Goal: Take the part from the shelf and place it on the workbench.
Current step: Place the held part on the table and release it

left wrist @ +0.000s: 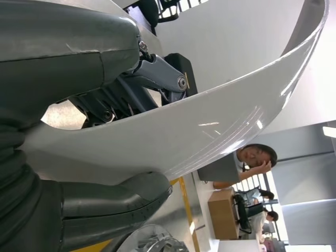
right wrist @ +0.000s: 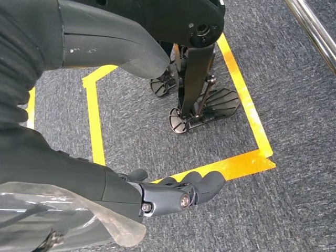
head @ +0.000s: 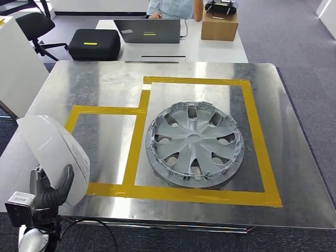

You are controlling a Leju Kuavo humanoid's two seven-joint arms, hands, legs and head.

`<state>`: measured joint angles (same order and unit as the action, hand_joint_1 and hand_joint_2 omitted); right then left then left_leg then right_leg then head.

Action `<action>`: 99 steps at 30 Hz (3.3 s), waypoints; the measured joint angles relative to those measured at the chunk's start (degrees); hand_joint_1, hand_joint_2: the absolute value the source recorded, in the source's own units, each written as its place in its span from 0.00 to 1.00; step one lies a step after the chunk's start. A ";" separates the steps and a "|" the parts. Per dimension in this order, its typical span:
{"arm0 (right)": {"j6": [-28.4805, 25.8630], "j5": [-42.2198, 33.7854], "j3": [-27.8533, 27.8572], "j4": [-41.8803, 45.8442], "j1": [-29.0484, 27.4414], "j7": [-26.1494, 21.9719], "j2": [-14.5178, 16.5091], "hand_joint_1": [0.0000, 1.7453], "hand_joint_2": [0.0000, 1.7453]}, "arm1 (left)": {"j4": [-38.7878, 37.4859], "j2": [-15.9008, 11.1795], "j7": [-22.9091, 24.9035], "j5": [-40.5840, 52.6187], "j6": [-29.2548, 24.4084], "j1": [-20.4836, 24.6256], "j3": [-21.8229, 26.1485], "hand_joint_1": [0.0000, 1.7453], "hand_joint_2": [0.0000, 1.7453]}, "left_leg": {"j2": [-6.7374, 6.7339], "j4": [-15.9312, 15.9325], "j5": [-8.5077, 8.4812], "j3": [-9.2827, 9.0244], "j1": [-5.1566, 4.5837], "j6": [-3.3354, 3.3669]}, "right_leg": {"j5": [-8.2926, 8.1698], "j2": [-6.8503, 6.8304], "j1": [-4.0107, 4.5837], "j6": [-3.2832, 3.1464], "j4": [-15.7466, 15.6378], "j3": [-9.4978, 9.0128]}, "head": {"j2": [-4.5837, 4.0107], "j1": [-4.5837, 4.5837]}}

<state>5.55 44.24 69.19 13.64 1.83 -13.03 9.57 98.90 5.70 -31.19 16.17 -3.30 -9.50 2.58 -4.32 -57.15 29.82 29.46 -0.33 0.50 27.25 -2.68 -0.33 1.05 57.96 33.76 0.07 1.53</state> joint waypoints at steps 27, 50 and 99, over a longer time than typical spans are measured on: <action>3.14 8.54 -3.22 11.44 -3.10 -9.37 4.19 0.00 1.00 | 4.11 -2.65 4.21 14.37 -14.10 7.58 -2.04 1.00 1.00 | 0.05 -0.05 -0.05 -0.13 0.01 -0.05 | -0.02 -0.04 0.03 0.00 0.01 -0.05 | 0.00 -0.01; 0.25 14.58 -3.33 11.81 -2.31 -10.81 4.20 0.00 1.00 | -6.22 -5.34 14.67 18.65 -12.47 14.58 -1.22 1.00 1.00 | 0.05 -0.06 -0.10 -0.14 0.00 -0.10 | -0.10 -0.04 0.01 -0.02 0.01 -0.02 | 0.00 -0.01; -2.85 19.90 -3.72 4.56 0.03 -11.52 1.22 0.00 1.00 | -33.48 -7.85 24.30 32.11 -8.76 32.38 -3.24 0.00 0.00 | -0.04 -0.08 -0.23 -0.03 -0.01 -0.08 | -0.28 0.11 0.00 -0.01 0.03 0.10 | 0.00 0.00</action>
<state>2.70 64.13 65.47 18.20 1.86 -24.55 10.80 65.42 -2.15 -6.89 48.28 -12.06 22.88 -0.66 -4.36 -57.23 29.60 29.42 -0.34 0.42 26.97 -2.57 -0.32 1.04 58.00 33.86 0.07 1.53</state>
